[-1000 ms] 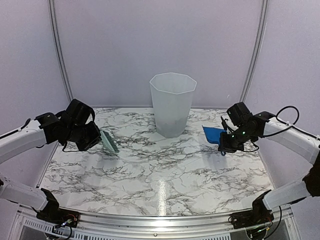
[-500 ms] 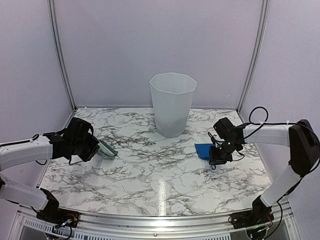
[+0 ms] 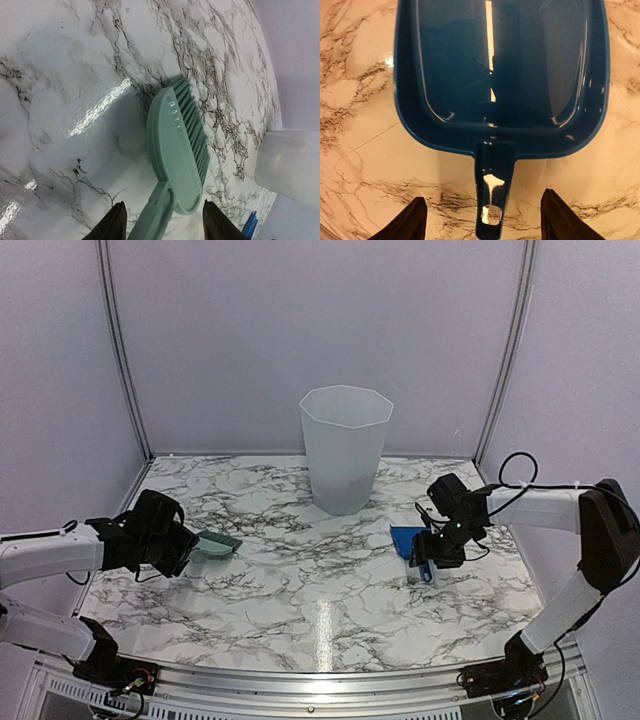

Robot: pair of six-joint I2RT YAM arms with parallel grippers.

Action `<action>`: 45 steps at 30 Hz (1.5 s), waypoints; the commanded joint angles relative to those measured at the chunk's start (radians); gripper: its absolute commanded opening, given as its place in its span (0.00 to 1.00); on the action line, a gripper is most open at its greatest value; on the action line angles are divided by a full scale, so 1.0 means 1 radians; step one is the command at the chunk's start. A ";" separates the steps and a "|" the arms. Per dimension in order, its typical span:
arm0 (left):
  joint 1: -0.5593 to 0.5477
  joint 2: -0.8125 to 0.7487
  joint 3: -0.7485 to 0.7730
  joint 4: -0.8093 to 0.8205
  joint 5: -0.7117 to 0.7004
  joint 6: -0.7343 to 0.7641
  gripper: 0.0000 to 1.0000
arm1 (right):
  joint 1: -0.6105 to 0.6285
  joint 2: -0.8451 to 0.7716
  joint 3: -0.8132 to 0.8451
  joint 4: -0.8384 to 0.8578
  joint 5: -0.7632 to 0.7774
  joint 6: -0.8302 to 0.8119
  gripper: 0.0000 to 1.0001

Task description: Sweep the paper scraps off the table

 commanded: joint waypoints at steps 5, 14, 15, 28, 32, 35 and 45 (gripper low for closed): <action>0.005 -0.143 -0.002 -0.123 -0.044 -0.055 0.67 | -0.007 -0.071 0.169 -0.051 0.031 -0.025 0.85; 0.005 -0.243 -0.012 -0.275 -0.065 -0.105 0.77 | -0.007 -0.114 0.258 -0.079 0.050 -0.062 0.93; 0.005 -0.250 -0.016 -0.285 -0.065 -0.109 0.77 | -0.007 -0.117 0.261 -0.079 0.050 -0.066 0.93; 0.005 -0.320 0.158 -0.406 -0.218 0.113 0.87 | -0.007 -0.246 0.305 -0.012 0.065 -0.129 0.93; 0.005 -0.303 0.320 -0.429 -0.303 0.298 0.99 | -0.007 -0.315 0.364 0.022 0.094 -0.154 0.93; 0.005 -0.274 0.426 -0.437 -0.349 0.445 0.99 | -0.007 -0.336 0.413 0.042 0.127 -0.171 0.93; 0.005 -0.239 0.635 -0.371 -0.447 0.846 0.99 | -0.007 -0.418 0.516 0.095 0.161 -0.199 0.98</action>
